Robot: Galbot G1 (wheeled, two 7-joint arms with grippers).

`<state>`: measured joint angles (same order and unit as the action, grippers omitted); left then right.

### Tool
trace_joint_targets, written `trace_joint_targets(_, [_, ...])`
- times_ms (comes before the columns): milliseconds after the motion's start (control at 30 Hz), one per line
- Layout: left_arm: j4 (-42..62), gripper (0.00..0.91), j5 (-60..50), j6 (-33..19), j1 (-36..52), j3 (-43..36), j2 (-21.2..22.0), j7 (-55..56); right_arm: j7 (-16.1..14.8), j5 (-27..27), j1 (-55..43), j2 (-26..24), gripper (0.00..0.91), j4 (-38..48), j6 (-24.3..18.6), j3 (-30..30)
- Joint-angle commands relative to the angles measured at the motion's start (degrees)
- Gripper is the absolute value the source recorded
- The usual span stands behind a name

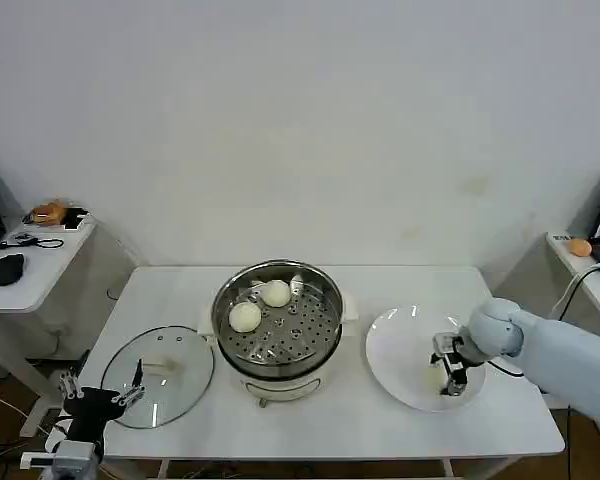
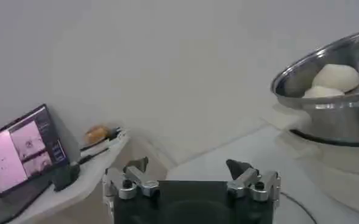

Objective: Take steamed baozi put them in steamer then cover it.

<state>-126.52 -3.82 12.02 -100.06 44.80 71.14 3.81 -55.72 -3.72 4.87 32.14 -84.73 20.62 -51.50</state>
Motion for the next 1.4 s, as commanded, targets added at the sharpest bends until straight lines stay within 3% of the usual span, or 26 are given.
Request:
trace_joint_targets(33, [-0.3,0.907,0.0,0.0,0.0,-0.1,0.1,0.0,-0.5,0.3,-1.4,-0.7,0.635,-0.5,0.4,-0.4])
trace_joint_targets(333, [-0.8,0.907,0.0,0.0,0.1,-0.2,0.0,0.0,-3.0,1.8,-9.3,-2.2,0.635,-1.8,-0.5,-0.6])
trace_joint_targets(500, [-1.2,0.907,0.1,0.0,-0.1,-0.1,-0.1,0.0,-3.6,6.1,-14.6,-2.1,0.645,-1.9,-0.4,0.4])
trace_joint_targets(700, [-1.7,0.907,0.1,0.0,-0.4,0.0,-0.4,0.0,-4.1,9.6,-26.5,0.7,0.645,-0.6,-0.8,-4.5])
trace_joint_targets(1000, [-2.0,0.907,0.2,0.0,-0.5,-0.2,-0.1,-0.1,-4.3,15.1,-42.6,13.7,0.645,1.8,-0.5,-13.3])
trace_joint_targets(1400, [-1.8,0.907,0.9,0.0,-0.8,2.0,0.2,0.0,-2.1,17.0,-38.8,32.0,0.645,2.1,-0.6,-15.0])
